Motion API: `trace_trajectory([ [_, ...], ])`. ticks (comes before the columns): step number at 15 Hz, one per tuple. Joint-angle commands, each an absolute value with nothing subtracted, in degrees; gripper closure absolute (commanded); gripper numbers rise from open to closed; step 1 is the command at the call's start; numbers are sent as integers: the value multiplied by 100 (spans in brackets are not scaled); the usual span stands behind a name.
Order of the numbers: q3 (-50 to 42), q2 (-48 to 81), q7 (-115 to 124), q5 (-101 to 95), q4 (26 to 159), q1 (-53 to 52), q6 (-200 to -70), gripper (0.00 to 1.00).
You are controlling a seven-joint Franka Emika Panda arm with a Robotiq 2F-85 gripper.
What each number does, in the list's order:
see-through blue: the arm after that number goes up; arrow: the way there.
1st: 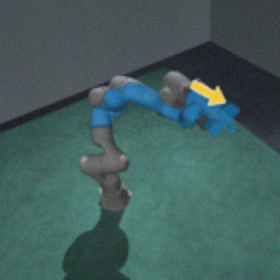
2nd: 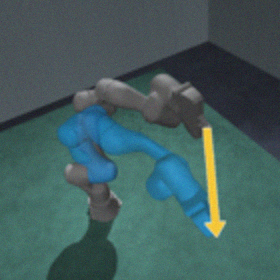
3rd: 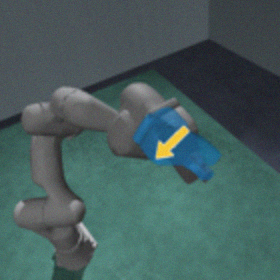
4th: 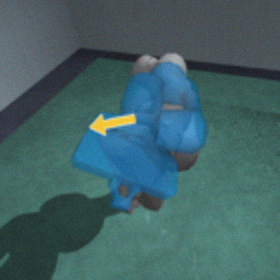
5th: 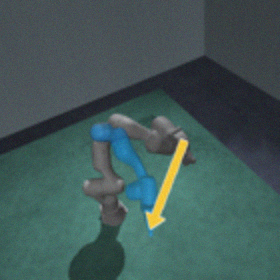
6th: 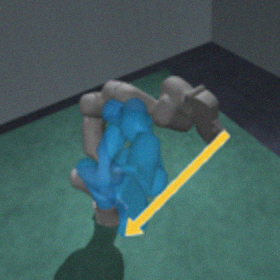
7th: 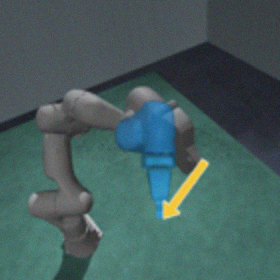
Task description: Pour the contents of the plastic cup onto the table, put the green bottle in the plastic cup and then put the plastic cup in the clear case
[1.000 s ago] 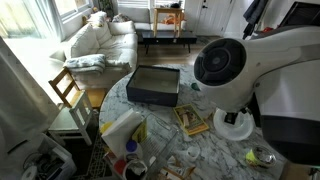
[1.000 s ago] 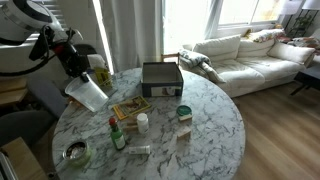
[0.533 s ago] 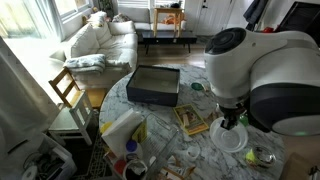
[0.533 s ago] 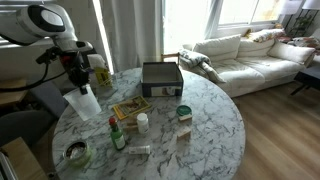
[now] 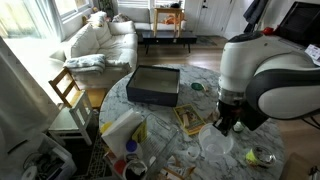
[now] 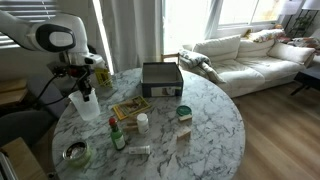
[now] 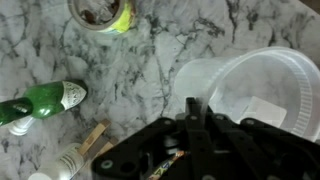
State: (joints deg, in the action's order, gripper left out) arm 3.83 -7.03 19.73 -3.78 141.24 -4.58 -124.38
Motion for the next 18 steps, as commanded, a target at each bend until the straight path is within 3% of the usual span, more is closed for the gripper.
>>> trace_trajectory([
  [1, 256, -911, 1637, 676, 14590, -379, -13226, 99],
  [10, 297, -931, 1638, 437, 15173, -268, -13891, 99],
  [11, 313, -928, 1783, 271, 15154, -225, -13778, 70],
  [13, 335, -1068, 1934, 48, 15089, -161, -13640, 64],
  [18, 438, -1700, 2666, -936, 14715, 129, -12800, 27],
])
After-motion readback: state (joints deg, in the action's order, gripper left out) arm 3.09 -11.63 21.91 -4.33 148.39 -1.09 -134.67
